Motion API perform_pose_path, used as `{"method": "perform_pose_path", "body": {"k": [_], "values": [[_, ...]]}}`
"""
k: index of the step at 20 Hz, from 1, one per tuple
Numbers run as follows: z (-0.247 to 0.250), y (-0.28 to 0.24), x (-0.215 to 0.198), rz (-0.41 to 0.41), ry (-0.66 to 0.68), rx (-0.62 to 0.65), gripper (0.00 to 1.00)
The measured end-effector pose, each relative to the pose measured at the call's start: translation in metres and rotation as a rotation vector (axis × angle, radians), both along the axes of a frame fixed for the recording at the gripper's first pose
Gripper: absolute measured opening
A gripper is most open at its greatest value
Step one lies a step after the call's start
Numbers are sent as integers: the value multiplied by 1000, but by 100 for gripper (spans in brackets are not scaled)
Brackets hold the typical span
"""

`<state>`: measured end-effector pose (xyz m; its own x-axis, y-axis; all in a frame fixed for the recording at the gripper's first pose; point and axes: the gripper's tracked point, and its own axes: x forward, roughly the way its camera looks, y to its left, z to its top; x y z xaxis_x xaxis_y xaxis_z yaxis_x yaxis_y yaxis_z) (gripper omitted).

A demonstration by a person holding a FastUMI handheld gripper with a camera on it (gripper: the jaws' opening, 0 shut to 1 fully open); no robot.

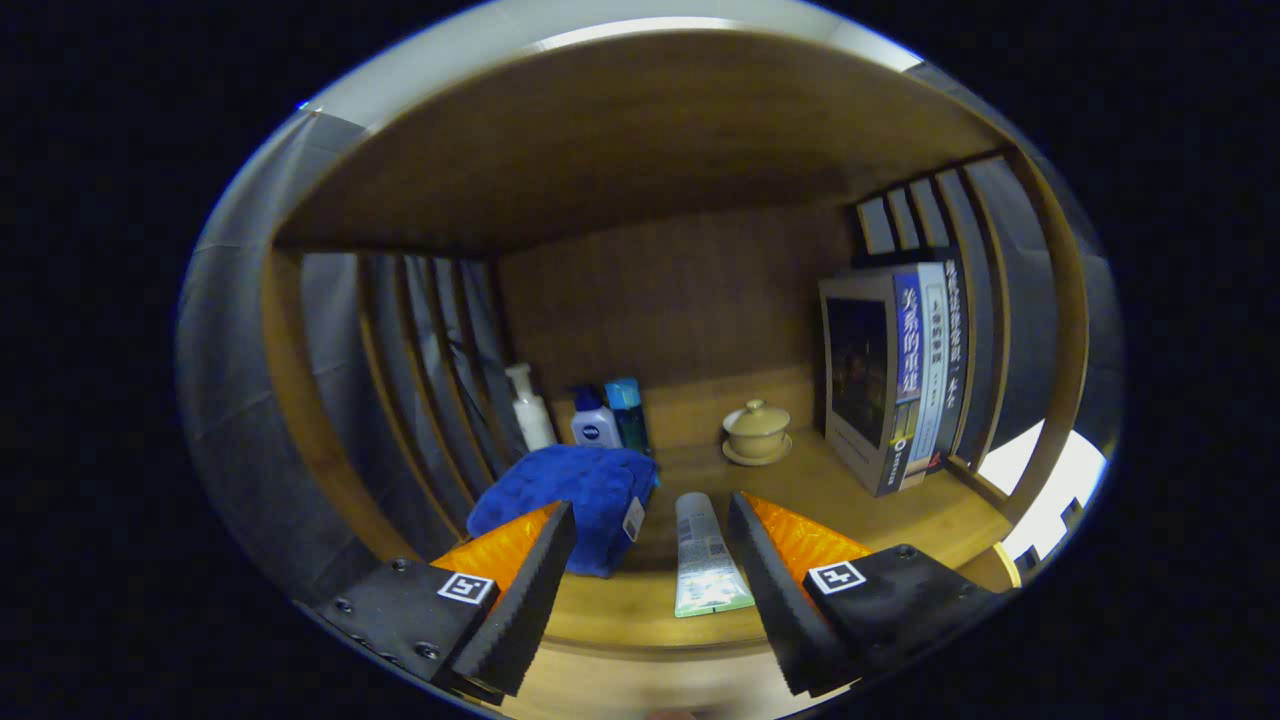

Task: Pull open the drawer, take out the items inside it, and place them on the countertop above the cabinet.

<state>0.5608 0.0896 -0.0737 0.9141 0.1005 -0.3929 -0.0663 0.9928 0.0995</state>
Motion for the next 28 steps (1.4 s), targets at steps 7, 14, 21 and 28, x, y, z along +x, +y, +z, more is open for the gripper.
{"method": "perform_pose_path", "body": {"k": [7,14,21,28], "values": [[66,4,-99,22,-141,-46,98],[50,-5,-186,25,-185,-105,98],[0,-17,-249,-11,-232,-212,98],[-95,-33,-297,-14,-85,-222,98]]}}
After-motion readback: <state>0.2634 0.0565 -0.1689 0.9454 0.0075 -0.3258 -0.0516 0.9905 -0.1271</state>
